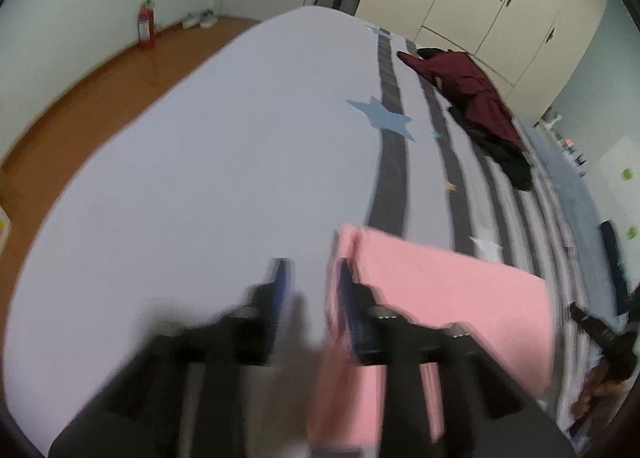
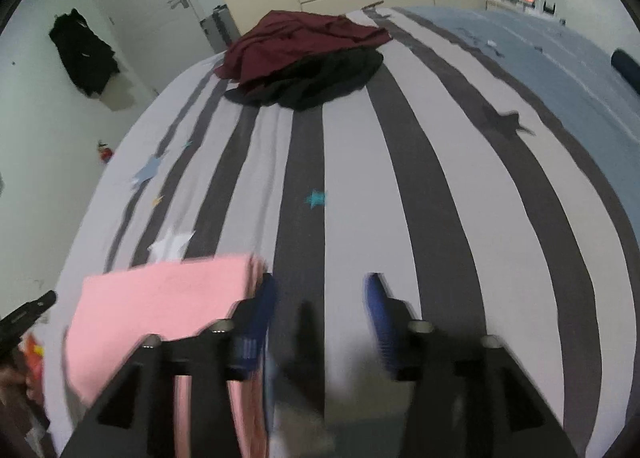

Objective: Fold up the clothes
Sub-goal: 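Open both grippers and close them on the pink bundle's folded edge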

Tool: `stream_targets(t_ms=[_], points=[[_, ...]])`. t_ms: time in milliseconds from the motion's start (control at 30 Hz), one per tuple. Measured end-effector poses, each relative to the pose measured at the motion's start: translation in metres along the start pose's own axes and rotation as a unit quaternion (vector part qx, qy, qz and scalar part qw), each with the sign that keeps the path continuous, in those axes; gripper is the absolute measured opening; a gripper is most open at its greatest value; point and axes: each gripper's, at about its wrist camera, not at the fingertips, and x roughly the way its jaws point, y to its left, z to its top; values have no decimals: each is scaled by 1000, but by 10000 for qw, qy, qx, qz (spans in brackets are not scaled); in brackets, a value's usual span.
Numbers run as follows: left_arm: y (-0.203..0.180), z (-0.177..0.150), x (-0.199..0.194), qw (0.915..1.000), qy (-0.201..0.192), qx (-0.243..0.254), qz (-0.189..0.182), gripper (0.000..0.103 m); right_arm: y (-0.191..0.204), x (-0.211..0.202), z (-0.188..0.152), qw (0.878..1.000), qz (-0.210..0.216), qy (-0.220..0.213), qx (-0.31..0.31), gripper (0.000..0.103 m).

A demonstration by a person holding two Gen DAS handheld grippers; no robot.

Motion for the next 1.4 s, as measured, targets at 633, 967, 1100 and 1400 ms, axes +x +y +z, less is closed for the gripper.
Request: stream_targets(t_ms=[633, 967, 1100, 1400], points=[[-8, -33, 45, 9957, 839, 12, -381, 68, 10, 32, -29, 9857, 1337, 1009, 196, 55], [7, -34, 61, 9862, 1035, -56, -1294, 73, 19, 42, -37, 9842, 1416, 1033, 242, 57], [-3, -33, 65, 9810, 1202, 179, -1512, 73, 21, 46, -37, 9824, 1490, 1076, 345, 57], [-26, -15, 91, 9730, 1393, 338, -1809, 52, 32, 54, -41, 9764, 1727, 1253, 326, 55]])
